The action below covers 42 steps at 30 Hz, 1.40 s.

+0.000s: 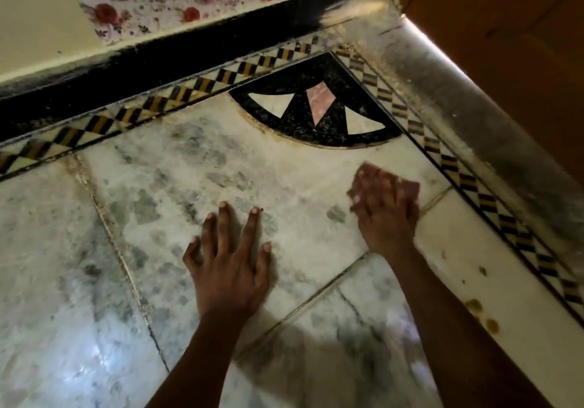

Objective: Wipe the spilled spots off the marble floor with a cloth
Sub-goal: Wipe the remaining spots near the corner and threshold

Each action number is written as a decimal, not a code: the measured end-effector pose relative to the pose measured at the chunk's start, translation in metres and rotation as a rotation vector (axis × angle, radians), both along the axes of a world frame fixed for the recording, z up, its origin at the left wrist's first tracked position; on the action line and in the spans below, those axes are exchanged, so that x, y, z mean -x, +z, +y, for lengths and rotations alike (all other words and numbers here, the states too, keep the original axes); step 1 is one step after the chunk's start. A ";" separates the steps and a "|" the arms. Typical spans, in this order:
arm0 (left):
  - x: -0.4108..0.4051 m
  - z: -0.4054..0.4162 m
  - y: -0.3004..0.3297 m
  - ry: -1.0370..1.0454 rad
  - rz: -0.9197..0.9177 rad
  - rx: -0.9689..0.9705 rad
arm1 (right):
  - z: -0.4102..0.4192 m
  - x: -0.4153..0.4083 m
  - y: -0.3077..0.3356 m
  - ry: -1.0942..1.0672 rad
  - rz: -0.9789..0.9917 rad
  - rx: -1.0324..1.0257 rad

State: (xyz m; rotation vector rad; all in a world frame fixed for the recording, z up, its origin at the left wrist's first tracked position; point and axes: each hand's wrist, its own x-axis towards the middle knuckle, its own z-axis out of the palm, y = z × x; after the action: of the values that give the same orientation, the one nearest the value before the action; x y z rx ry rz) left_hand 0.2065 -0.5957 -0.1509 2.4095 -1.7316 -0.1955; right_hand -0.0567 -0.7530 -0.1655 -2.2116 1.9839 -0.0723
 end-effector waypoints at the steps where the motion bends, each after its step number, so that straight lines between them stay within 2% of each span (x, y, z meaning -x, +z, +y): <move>1: 0.000 0.000 -0.001 -0.009 -0.002 0.011 | -0.032 -0.002 -0.012 -0.117 0.015 -0.029; 2: -0.001 0.001 -0.002 -0.003 -0.003 0.015 | -0.064 -0.010 -0.021 -0.213 0.022 -0.027; 4: -0.001 0.000 -0.006 0.000 -0.003 0.016 | -0.105 -0.036 -0.016 -0.200 0.085 0.011; 7: 0.000 0.000 -0.004 0.002 -0.007 0.019 | -0.080 -0.073 0.004 0.196 0.043 -0.121; 9: 0.000 0.000 -0.002 0.007 -0.004 0.016 | -0.023 -0.065 0.017 0.322 0.039 -0.054; 11: -0.001 -0.001 -0.001 0.002 0.001 0.017 | 0.035 -0.033 0.007 0.235 0.046 0.062; 13: 0.000 -0.001 -0.002 0.009 0.003 0.017 | 0.050 -0.006 0.001 0.109 0.062 0.092; 16: 0.001 0.000 -0.002 0.002 0.004 0.015 | 0.012 -0.016 0.004 -0.142 0.058 0.107; 18: 0.001 0.000 -0.004 -0.001 0.001 0.022 | -0.028 -0.032 -0.003 -0.229 0.045 0.132; 20: 0.000 0.000 -0.004 0.005 0.009 0.023 | -0.048 -0.037 0.009 -0.141 0.054 0.073; 22: 0.000 0.000 -0.003 -0.003 0.011 0.024 | -0.039 -0.028 0.010 0.092 0.083 0.033; 24: 0.000 0.000 -0.002 0.003 0.020 0.022 | 0.003 -0.014 0.012 0.304 0.101 0.078; 26: 0.001 0.001 -0.001 0.001 0.016 0.021 | 0.050 0.017 0.005 0.422 0.159 0.099; 28: 0.001 0.001 -0.003 -0.006 0.011 0.031 | 0.071 0.057 0.003 0.343 0.147 0.083; 30: 0.001 0.002 -0.003 -0.006 0.006 0.042 | 0.057 0.078 0.006 0.110 0.098 0.062; 32: 0.002 0.001 -0.005 -0.008 -0.013 0.049 | 0.025 0.069 0.006 -0.159 0.050 0.040; 35: 0.002 0.000 -0.006 -0.014 -0.015 0.058 | -0.001 0.033 -0.013 -0.271 0.108 0.060; 36: 0.002 0.001 -0.006 -0.018 -0.008 0.064 | 0.001 0.026 -0.013 -0.229 0.129 0.086; 39: 0.004 0.004 -0.007 -0.086 0.009 0.111 | 0.044 0.021 -0.006 0.077 0.142 0.088; 42: 0.007 0.008 -0.009 -0.216 0.047 0.184 | 0.111 0.041 -0.001 0.163 0.130 0.082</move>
State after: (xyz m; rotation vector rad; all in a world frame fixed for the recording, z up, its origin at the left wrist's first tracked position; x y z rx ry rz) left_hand 0.1994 -0.5875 -0.1595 2.0741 -1.8969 -0.1135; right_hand -0.0975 -0.6416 -0.1661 -2.4802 1.8857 0.0114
